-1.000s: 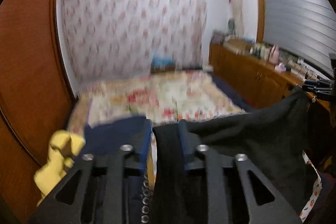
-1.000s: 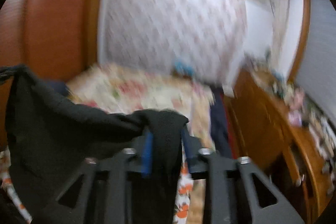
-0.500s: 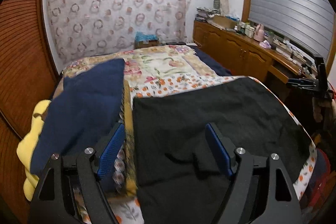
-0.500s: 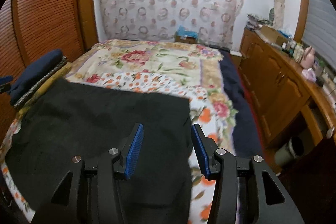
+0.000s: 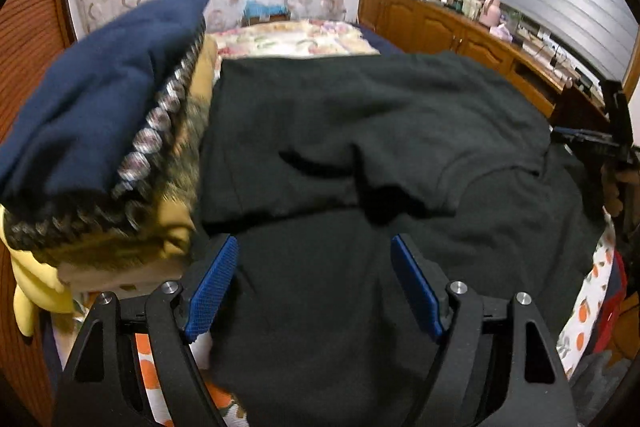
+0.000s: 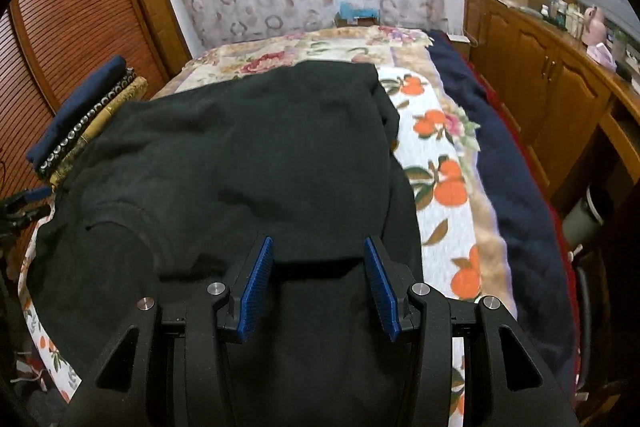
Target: Fold small clothes
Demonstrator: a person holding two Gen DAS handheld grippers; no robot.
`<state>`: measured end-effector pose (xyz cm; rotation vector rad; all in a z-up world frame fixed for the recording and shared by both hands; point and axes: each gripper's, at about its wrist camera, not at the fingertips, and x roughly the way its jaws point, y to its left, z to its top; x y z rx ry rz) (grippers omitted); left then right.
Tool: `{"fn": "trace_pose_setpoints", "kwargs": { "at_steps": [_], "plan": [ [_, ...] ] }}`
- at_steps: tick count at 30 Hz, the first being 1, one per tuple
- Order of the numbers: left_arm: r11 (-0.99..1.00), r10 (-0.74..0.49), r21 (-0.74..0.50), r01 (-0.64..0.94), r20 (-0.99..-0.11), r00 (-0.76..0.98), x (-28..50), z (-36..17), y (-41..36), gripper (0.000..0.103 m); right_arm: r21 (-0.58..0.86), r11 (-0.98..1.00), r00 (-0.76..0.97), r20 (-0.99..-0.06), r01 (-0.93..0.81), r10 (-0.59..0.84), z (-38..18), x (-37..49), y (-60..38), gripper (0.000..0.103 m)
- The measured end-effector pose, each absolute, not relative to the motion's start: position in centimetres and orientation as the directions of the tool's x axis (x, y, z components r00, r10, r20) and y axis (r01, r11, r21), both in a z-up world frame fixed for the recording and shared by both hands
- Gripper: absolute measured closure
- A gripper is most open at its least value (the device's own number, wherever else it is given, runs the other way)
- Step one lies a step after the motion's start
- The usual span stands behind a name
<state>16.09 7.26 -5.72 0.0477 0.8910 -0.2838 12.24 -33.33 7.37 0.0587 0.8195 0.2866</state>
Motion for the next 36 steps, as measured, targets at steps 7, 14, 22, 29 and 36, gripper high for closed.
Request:
{"fn": "trace_pose_setpoints", "kwargs": {
  "at_steps": [7, 14, 22, 29, 36],
  "plan": [
    [0.962, -0.212, -0.066, 0.265, -0.794, 0.571, 16.4, -7.5, 6.6, 0.014, 0.161, 0.961, 0.637, -0.722, -0.225, 0.27, 8.1, 13.7, -33.3, 0.054],
    [0.962, -0.174, -0.015, 0.271, -0.801, 0.573, 16.2, -8.3, 5.8, 0.003, 0.132, 0.967, 0.65, -0.72, -0.216, 0.243, 8.7, 14.2, -33.5, 0.059],
    [0.963, -0.168, -0.012, 0.268, -0.808, 0.565, 16.2, -8.3, 6.3, 0.0, 0.03, 0.975, 0.693, -0.699, -0.221, 0.178, 7.7, 13.3, -31.9, 0.059],
    [0.965, -0.213, -0.08, 0.248, -0.792, 0.572, 16.4, -7.4, 7.3, 0.013, -0.009, 0.976, 0.697, -0.701, -0.218, 0.149, 6.9, 13.2, -30.9, 0.059],
    [0.972, -0.236, -0.177, 0.156, -0.751, 0.616, 17.4, -5.7, 9.2, 0.035, -0.023, 0.975, 0.698, -0.701, -0.221, 0.142, 7.0, 13.0, -30.9, 0.059]
  ]
}}
